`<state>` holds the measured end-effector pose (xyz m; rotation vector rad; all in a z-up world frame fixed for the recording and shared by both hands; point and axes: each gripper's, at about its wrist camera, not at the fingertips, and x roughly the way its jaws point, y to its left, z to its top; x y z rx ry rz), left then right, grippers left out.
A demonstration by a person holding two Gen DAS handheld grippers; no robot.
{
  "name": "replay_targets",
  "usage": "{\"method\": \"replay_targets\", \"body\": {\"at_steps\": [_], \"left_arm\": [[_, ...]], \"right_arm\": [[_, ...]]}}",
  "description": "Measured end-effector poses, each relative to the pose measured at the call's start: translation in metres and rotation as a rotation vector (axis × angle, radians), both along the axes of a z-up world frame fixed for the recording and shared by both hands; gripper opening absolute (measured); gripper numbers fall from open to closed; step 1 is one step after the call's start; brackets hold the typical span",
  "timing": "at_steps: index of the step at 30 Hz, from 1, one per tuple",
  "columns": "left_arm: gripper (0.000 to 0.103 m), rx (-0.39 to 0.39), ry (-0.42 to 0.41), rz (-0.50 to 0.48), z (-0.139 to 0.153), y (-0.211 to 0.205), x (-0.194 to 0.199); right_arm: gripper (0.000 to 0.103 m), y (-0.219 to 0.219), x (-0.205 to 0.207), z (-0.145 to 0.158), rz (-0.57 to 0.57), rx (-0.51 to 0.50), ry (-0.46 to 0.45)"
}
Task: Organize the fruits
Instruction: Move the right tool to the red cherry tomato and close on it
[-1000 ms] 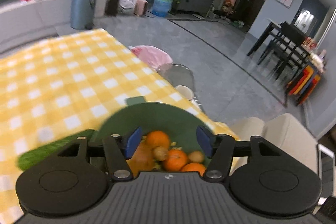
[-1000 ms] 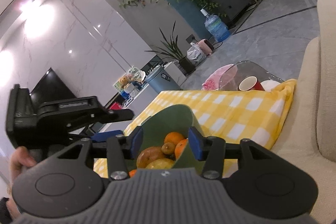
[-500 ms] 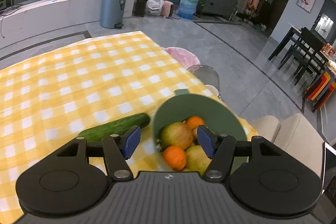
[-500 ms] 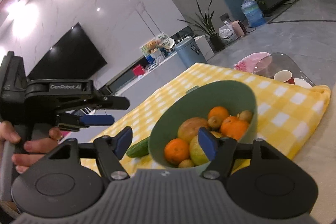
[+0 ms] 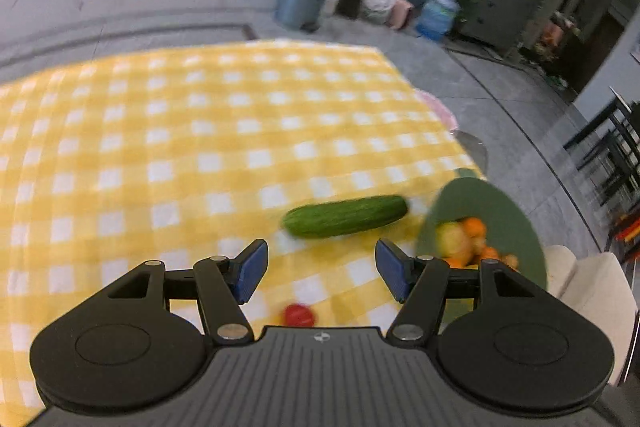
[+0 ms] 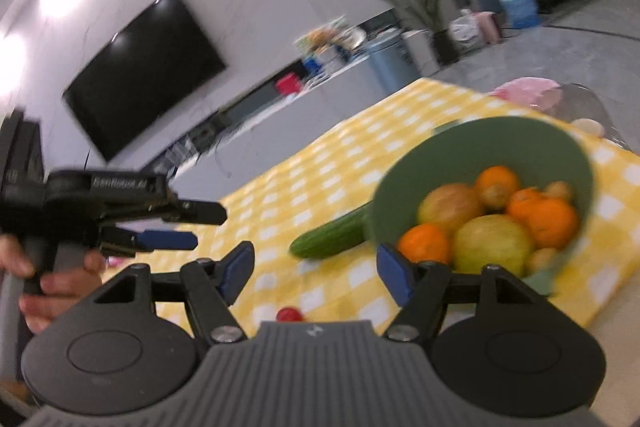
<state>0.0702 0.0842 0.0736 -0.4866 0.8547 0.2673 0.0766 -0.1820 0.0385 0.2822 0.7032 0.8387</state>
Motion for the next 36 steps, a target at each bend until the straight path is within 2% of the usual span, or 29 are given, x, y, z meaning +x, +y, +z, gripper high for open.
{"method": "replay_targets", "body": {"at_steps": [2,6,11,15,20,25,27,28,30,33,35,36], "left_arm": [[0.072,-0.021,0.011,0.015,-0.011,0.015,-0.004],[0.072,-0.035,0.018,0.03,-0.035,0.033,-0.015],[0.072,-0.053,0.052,0.074,-0.063,0.052,-0.021],[0.072,-0.097,0.057,0.078,-0.069,0.058,-0.023],[0.072,-0.071,0.061,0.076,-0.072,0.056,-0.027],[0.072,-0.055,0.067,0.066,-0.074,0.054,-0.027],[0.072,-0.046,0.061,0.063,-0.072,0.053,-0.027],[0.072,-0.041,0.058,0.063,-0.071,0.053,-0.028],[0.072,-0.035,0.057,0.065,-0.071,0.053,-0.029],[0.072,-0.038,0.06,0.069,-0.072,0.053,-0.028],[0.072,-0.039,0.061,0.068,-0.073,0.053,-0.028],[0.072,-0.037,0.061,0.066,-0.073,0.053,-0.028]], "right_arm": [[0.065,0.023,-0.003,-0.014,0.025,-0.047,0.0],[0.063,0.065,-0.018,-0.037,0.033,-0.134,-0.139],[0.063,0.097,-0.02,-0.059,0.066,-0.222,-0.167],[0.063,0.116,-0.022,-0.077,0.064,-0.295,-0.208],[0.062,0.122,-0.021,-0.096,0.071,-0.299,-0.228],[0.061,0.128,-0.025,-0.102,0.089,-0.323,-0.316],[0.059,0.131,-0.034,-0.106,0.102,-0.354,-0.399],[0.058,0.131,-0.037,-0.107,0.108,-0.359,-0.431],[0.054,0.131,-0.037,-0.11,0.111,-0.349,-0.438],[0.043,0.13,-0.036,-0.11,0.101,-0.334,-0.435],[0.028,0.131,-0.038,-0.111,0.111,-0.344,-0.459],[0.025,0.132,-0.039,-0.111,0.114,-0.353,-0.474]]}}
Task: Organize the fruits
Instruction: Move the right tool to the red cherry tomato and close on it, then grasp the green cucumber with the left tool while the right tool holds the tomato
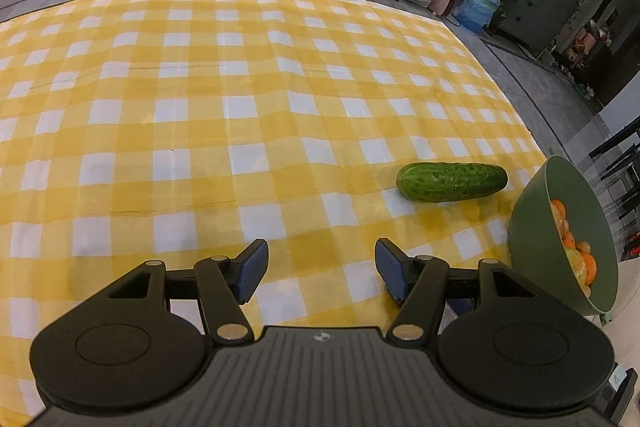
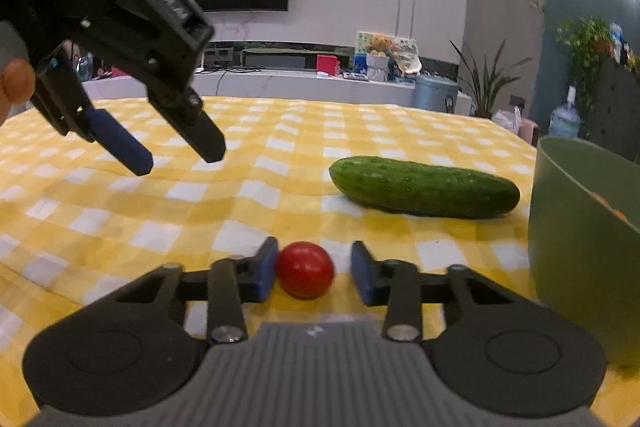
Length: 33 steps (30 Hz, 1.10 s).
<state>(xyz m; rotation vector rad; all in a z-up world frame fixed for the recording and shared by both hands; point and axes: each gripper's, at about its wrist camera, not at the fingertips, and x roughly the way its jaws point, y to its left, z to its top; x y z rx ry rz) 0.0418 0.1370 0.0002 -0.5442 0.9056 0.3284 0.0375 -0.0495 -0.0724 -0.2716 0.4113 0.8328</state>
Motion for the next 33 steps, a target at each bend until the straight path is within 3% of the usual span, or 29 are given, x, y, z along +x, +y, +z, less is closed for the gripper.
{"method": "replay_targets", "body": {"at_steps": [4,8,9,12,13,17,22,30,32,33], "left_arm": [[0.072,0.01,-0.037,-0.013,-0.002,-0.003,0.0],[0.072,0.018,-0.177,-0.108,-0.001,-0.01,0.002],[0.073,0.071,-0.205,-0.145,0.001,-0.016,0.005],[0.076,0.351,-0.26,-0.31,0.0,-0.042,0.017],[0.076,0.41,-0.263,-0.366,-0.002,-0.049,0.021],[0.078,0.496,-0.275,-0.535,-0.014,-0.065,0.045],[0.079,0.601,-0.232,-0.665,-0.037,-0.081,0.075],[0.084,0.655,-0.231,-0.703,-0.058,-0.087,0.096],[0.065,0.614,-0.231,-0.713,-0.056,-0.085,0.098],[0.064,0.607,-0.234,-0.715,-0.055,-0.087,0.095]], "right_arm": [[0.024,0.001,-0.003,0.0,0.005,-0.015,-0.029],[0.024,-0.003,-0.003,0.003,-0.017,-0.018,-0.033],[0.024,-0.005,-0.003,0.004,-0.02,-0.014,-0.037],[0.024,-0.012,0.0,0.008,-0.036,0.0,-0.031],[0.024,-0.013,0.001,0.007,-0.048,0.002,-0.027],[0.024,-0.014,-0.004,0.006,-0.058,0.003,-0.067],[0.024,-0.009,-0.003,0.002,-0.033,-0.009,-0.059],[0.024,-0.005,0.0,-0.001,0.007,-0.013,-0.044],[0.024,-0.005,0.001,-0.001,0.006,-0.009,-0.04],[0.024,-0.004,0.002,-0.001,0.005,-0.009,-0.04]]}}
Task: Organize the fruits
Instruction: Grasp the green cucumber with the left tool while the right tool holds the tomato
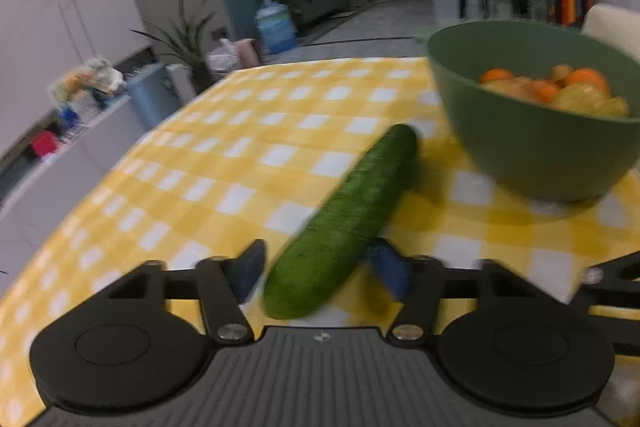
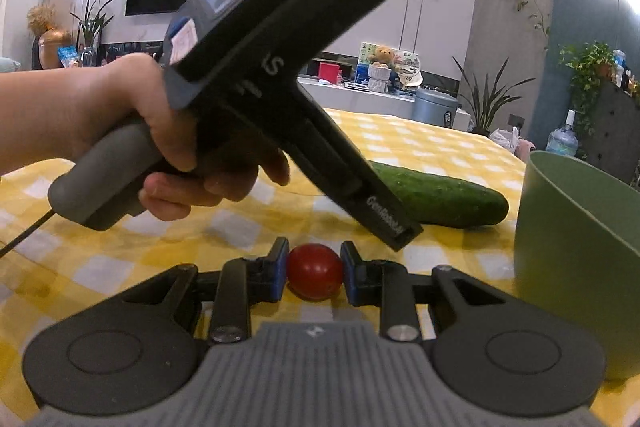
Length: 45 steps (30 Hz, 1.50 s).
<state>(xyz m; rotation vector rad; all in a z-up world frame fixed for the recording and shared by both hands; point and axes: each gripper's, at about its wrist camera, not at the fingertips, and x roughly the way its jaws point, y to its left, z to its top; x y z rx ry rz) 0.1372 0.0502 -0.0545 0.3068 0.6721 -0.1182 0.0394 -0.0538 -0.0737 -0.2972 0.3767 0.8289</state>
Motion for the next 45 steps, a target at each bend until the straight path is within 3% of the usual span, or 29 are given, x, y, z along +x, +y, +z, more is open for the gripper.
{"method": "replay_targets", "body": {"at_steps": [3,4,10,15,19,21,24,26,28,31,38,41,45], "left_arm": [[0.062,0.058,-0.01,0.007,-0.002,-0.01,-0.004],[0.06,0.045,0.003,0.025,0.0,-0.01,-0.003],[0.048,-0.11,0.068,0.122,0.024,-0.004,-0.011],[0.046,-0.156,0.158,0.206,0.036,0.002,-0.025],[0.046,-0.301,0.252,0.282,0.03,0.024,-0.031],[0.046,-0.338,0.219,0.279,0.031,0.031,-0.033],[0.048,-0.327,0.162,0.241,0.03,0.033,-0.03],[0.051,-0.372,0.121,0.236,0.026,0.038,-0.024],[0.065,-0.407,0.102,0.218,0.023,0.039,-0.019],[0.073,-0.372,0.074,0.179,0.016,0.036,-0.009],[0.078,-0.237,0.063,0.212,-0.001,0.022,0.006],[0.057,-0.218,0.047,0.264,0.001,0.02,0.005],[0.053,-0.197,0.046,0.283,0.003,0.018,0.003]], "right_arm": [[0.024,0.0,0.0,0.0,-0.001,-0.002,-0.003],[0.024,0.0,0.0,0.0,-0.001,-0.001,-0.003],[0.024,-0.002,0.0,-0.001,-0.001,-0.002,-0.006],[0.024,-0.002,0.0,-0.001,0.0,-0.003,-0.005],[0.024,-0.003,-0.001,-0.001,0.009,-0.005,-0.002],[0.024,-0.003,-0.001,-0.002,0.014,-0.006,-0.002],[0.024,-0.003,0.002,-0.002,0.017,-0.004,0.001],[0.024,-0.004,0.003,-0.002,0.017,-0.001,0.005],[0.024,-0.005,0.006,-0.002,0.018,0.001,0.006],[0.024,-0.005,0.007,-0.002,0.02,0.001,0.007],[0.024,-0.005,0.008,-0.003,0.029,0.001,0.002],[0.024,-0.005,0.008,-0.003,0.029,0.002,0.004],[0.024,-0.005,0.007,-0.003,0.028,0.002,0.001]]}}
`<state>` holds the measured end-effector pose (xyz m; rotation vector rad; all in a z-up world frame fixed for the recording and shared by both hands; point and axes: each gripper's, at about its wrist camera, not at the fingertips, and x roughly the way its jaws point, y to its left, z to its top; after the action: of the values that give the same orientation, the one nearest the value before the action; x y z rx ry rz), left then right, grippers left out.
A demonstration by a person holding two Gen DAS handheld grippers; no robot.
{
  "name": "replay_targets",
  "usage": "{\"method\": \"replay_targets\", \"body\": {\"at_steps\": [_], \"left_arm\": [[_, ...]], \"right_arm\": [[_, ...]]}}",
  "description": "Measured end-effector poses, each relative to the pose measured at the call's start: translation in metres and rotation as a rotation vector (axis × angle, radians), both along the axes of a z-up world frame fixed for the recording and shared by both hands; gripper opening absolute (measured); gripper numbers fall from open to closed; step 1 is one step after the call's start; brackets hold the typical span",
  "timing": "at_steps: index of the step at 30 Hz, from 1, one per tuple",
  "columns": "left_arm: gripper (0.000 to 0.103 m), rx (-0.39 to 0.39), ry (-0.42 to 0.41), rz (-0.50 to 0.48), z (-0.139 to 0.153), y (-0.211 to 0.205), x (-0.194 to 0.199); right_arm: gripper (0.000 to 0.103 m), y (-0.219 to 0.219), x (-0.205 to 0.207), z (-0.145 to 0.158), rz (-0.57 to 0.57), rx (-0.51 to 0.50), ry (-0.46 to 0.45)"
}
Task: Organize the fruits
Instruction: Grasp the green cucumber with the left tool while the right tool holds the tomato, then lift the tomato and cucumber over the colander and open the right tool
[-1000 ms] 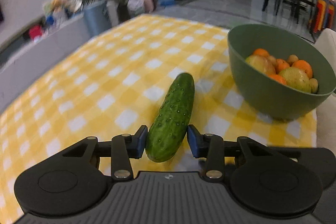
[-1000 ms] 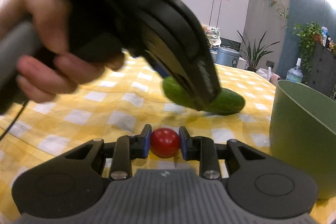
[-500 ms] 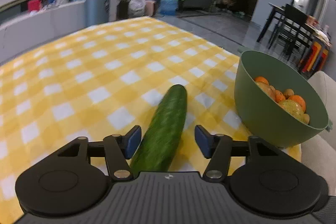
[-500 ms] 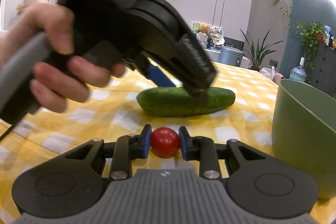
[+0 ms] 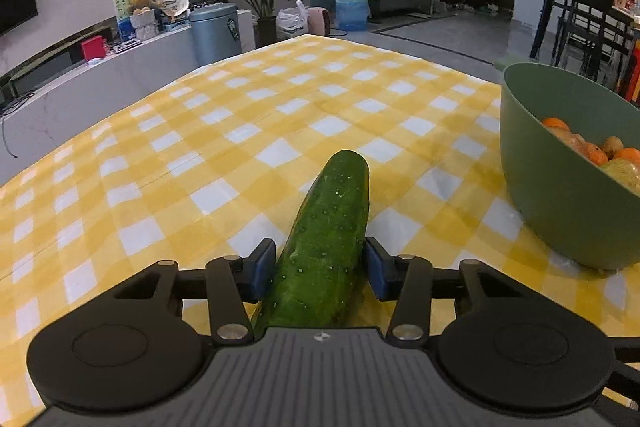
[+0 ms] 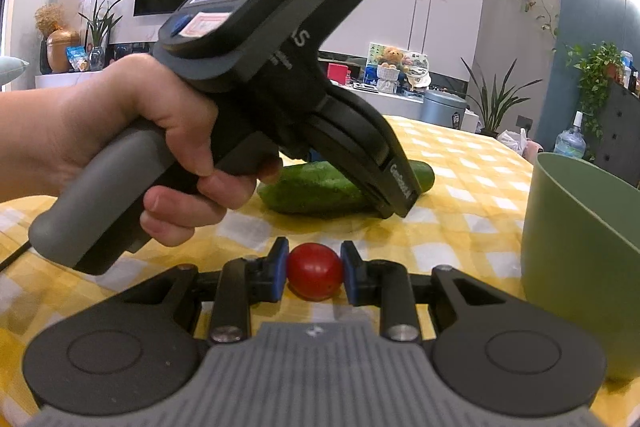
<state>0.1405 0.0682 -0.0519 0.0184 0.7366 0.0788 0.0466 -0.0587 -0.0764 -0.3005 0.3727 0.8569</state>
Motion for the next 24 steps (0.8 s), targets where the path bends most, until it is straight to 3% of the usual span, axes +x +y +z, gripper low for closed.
{"method": "replay_targets", "body": {"at_steps": [4,8,13,17,21,24], "left_arm": [[0.048,-0.009,0.0,0.021,0.003,0.001,-0.006],[0.044,-0.132,0.035,0.049,0.012,0.011,-0.01],[0.043,-0.3,0.042,0.113,0.022,0.029,-0.019],[0.043,-0.431,0.0,0.127,0.033,0.042,-0.036],[0.043,-0.44,-0.061,0.118,0.055,0.039,-0.049],[0.043,-0.482,-0.087,0.095,0.071,0.035,-0.052]], "right_arm": [[0.024,-0.003,-0.003,0.002,-0.001,0.024,0.003],[0.024,-0.015,0.008,0.008,-0.007,0.143,0.12],[0.024,-0.028,0.013,0.017,-0.021,0.239,0.167],[0.024,-0.045,0.004,0.034,0.003,0.324,0.084],[0.024,-0.075,0.01,0.056,-0.018,0.413,0.093],[0.024,-0.113,0.021,0.075,-0.105,0.471,0.088]]}}
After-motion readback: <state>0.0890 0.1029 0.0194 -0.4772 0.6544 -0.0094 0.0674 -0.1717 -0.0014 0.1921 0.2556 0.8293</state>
